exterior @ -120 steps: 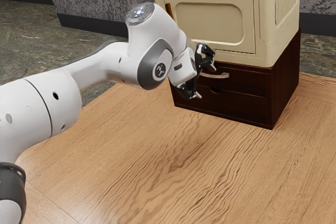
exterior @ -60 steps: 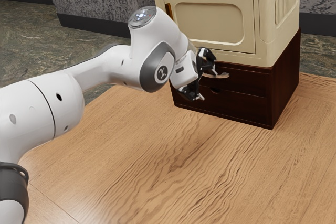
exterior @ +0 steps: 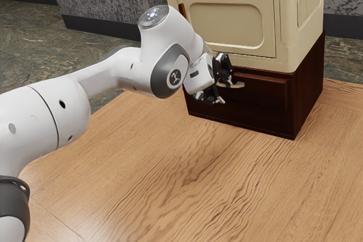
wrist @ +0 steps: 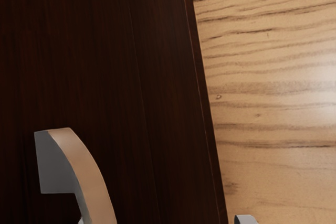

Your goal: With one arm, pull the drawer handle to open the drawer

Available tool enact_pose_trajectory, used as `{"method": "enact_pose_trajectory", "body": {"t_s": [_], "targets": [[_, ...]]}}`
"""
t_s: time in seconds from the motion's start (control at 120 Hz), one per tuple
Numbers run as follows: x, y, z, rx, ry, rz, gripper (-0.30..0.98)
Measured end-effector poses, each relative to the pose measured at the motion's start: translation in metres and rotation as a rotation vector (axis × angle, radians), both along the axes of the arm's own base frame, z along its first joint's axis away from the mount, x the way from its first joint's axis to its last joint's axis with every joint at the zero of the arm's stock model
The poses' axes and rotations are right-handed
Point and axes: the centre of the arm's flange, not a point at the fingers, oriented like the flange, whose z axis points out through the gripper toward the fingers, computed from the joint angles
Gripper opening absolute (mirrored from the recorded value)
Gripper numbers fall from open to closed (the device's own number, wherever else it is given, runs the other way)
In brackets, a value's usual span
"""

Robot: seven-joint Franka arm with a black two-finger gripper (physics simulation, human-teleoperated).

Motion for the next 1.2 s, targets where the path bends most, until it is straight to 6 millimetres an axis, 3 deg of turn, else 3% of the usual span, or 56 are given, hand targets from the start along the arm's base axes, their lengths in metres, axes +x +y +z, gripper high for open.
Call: {"method": "enact_pose_trajectory", "body": {"t_s": [0.708,1.2], "targets": [[-0.004,-0.003,0.016,0.006,0.051,-0.008,0.04],[-0.011,-0.004,0.02,0.004,0.132,-0.011,0.02]]}}
